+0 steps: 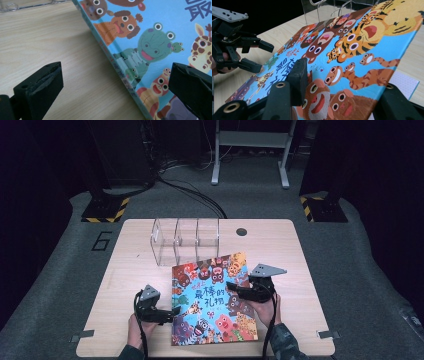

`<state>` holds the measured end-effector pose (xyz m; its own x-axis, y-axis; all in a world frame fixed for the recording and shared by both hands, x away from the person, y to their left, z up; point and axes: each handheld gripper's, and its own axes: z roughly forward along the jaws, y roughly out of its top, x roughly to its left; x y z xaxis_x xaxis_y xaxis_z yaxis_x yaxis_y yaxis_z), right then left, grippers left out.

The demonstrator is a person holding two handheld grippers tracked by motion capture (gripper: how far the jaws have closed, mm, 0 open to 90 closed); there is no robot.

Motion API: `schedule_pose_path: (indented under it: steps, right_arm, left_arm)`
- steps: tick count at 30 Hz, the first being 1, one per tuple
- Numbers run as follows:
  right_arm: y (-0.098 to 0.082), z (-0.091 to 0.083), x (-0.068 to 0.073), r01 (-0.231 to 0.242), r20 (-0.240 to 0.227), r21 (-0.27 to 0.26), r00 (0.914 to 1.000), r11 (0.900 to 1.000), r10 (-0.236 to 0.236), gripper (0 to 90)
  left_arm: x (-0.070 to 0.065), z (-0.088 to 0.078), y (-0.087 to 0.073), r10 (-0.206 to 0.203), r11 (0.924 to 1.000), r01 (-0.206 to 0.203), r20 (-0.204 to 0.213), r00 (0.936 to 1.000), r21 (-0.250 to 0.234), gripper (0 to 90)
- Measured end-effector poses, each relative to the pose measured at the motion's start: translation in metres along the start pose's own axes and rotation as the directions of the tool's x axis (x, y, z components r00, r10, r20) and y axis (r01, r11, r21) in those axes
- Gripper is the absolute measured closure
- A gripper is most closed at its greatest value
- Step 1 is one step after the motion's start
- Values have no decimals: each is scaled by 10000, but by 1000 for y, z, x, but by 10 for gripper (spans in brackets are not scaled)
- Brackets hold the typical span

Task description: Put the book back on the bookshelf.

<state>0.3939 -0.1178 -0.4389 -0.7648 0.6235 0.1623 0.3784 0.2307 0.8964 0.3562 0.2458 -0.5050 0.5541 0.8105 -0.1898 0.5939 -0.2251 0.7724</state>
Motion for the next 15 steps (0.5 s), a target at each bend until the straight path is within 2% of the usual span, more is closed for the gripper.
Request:
schedule_pose_path:
  steps: [4,6,10,15]
  right_arm:
    - [0,-1,2,165,7,-116,9999,9998,-165,513]
    - [1,-1,3,256,-13,-175,9997,9995,-256,513]
    - [1,-2,3,276,-18,-194,9996,9994,-276,513]
    - [1,-3,4,274,-5,-229,9996,9994,-274,514]
  left_arm:
    - [-3,3,4,-155,9998,158,243,9996,-120,0]
    - [-3,4,8,-140,9999,143,395,9991,-79,0]
    - [-6,6,15,113,9999,-107,436,9990,-135,0]
    - [-7,10,21,60,10000,-56,622,9980,-79,0]
